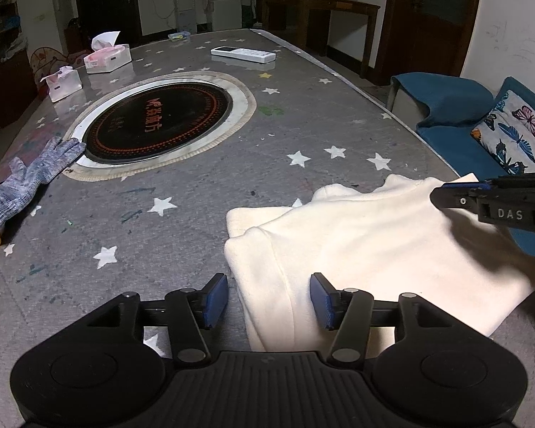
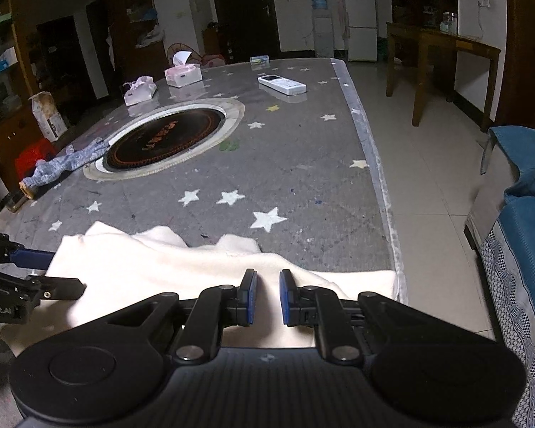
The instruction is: Fold clothes
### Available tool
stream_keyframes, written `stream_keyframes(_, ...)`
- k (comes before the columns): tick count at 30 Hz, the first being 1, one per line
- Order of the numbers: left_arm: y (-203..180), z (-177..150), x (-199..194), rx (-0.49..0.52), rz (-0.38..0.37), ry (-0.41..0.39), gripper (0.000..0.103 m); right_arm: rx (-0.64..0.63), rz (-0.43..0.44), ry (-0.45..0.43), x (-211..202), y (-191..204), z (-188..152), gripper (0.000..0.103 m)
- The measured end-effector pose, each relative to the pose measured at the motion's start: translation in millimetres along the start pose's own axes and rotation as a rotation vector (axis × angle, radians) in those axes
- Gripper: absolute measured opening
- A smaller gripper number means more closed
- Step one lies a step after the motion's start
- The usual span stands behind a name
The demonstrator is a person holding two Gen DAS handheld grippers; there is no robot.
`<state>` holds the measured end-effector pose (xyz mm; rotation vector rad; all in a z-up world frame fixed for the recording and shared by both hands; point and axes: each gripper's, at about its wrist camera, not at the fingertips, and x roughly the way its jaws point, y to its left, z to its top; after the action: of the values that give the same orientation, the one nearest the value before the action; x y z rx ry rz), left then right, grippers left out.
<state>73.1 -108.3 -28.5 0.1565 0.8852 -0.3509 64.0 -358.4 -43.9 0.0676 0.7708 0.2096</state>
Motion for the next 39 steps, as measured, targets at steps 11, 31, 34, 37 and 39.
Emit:
stream_keyframes(11,5.2,1.8,0.5,-0.008,0.011,0.003,0.057,-0.03,0.025,0.003,18.8,16.3,8.3,0.017)
stream_keyframes(31,22.9,4.1,0.6,-0.043,0.041,-0.002,0.058,-0.137,0.088,0.018,26.4,63.8,10.2,0.018)
stream_keyframes(34,26.2,2.1,-1.6,-0.047,0.043,-0.004,0.058,-0.14,0.097,0.008,19.0,67.6,12.6,0.018)
stream_keyframes(37,26.9,-0.2,-3.7,-0.045,0.043,-0.005,0.058,-0.177,0.142,0.001,4.0,77.8,8.1,0.018)
stream_keyframes(39,26.3,-1.3,-4.9,-0.043,0.044,-0.007,0.058,-0.209,0.168,0.005,-5.6,85.8,2.8,0.018)
